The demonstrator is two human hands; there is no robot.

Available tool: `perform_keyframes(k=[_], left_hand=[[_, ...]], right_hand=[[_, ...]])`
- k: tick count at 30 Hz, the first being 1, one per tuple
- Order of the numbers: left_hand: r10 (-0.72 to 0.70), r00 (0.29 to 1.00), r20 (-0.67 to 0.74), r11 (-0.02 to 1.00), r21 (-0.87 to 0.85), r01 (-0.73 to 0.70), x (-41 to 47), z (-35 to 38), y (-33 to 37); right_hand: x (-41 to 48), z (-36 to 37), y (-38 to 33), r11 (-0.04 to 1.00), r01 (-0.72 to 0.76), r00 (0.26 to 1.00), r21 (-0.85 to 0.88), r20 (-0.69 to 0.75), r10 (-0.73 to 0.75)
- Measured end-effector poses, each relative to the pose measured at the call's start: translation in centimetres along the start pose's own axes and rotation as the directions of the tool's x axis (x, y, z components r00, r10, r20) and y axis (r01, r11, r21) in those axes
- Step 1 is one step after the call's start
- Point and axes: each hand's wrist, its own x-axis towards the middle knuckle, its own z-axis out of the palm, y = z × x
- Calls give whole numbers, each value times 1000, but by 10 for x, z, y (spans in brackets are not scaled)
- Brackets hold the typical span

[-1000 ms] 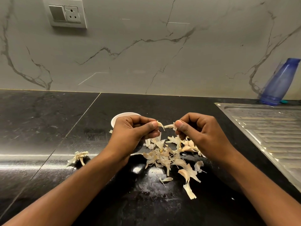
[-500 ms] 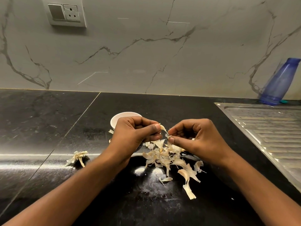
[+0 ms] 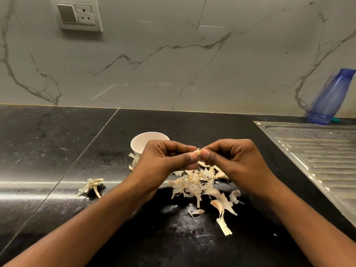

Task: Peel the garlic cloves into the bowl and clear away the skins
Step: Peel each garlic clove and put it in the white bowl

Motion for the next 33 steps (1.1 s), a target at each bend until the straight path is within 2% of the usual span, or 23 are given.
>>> perform_keyframes(k=[8,14,21,26,33], left_hand=[[-14,1000,26,1000,-5,15,1,-3,-1],[-52,998,28,996,-66,54,4,-4,0],[-9,1000,-6,1000,-19,9,5,-5,0],[43,999,-20,995,91,-41,4,-6,-4],[124,992,1,963,239,-121,6,-8,-8]], right_hand=[[1,1,-1,982,-43,999,182,-9,46],[5,6,1,969,-101,995,224,8,102],[7,-5,2,984,-126,990,126,-39,132],[3,0,-1,994,-99,995,-36,25,100],[1,-2,-4,994,-105,992,15,76,103]])
